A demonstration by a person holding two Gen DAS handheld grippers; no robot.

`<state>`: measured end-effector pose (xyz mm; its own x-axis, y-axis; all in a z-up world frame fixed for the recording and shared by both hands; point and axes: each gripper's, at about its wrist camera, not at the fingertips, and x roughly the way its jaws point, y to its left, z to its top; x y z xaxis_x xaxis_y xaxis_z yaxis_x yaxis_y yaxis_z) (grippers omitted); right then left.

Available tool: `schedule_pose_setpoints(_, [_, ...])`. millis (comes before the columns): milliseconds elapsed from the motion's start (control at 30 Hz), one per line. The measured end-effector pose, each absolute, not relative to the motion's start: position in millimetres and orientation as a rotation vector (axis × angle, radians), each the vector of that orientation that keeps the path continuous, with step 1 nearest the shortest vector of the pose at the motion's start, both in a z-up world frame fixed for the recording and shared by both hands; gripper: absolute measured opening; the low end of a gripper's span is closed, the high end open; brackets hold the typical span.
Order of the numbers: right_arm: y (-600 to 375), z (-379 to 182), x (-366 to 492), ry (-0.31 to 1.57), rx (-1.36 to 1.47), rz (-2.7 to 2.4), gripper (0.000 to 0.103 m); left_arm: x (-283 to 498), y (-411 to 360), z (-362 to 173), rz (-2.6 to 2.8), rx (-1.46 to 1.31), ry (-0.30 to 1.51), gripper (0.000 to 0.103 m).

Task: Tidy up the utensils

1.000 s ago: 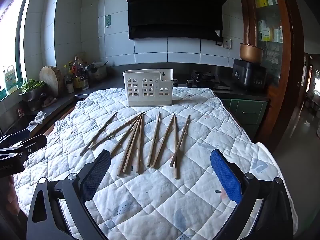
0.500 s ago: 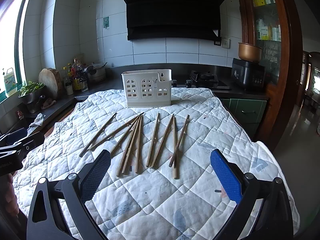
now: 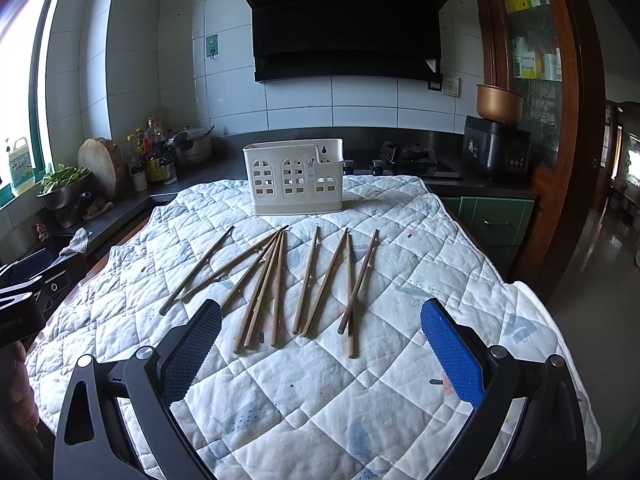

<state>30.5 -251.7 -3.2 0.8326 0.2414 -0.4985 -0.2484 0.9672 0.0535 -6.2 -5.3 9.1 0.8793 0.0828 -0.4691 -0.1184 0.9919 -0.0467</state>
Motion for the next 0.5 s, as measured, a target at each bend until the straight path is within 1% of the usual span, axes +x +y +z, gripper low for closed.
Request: schedule_pose_setpoints(500, [-251.3, -3.6, 31.5, 0.526, -0.016, 0.259, 0.096, -5.0, -5.7, 8.9, 0.115, -0.068, 0.486, 0.098])
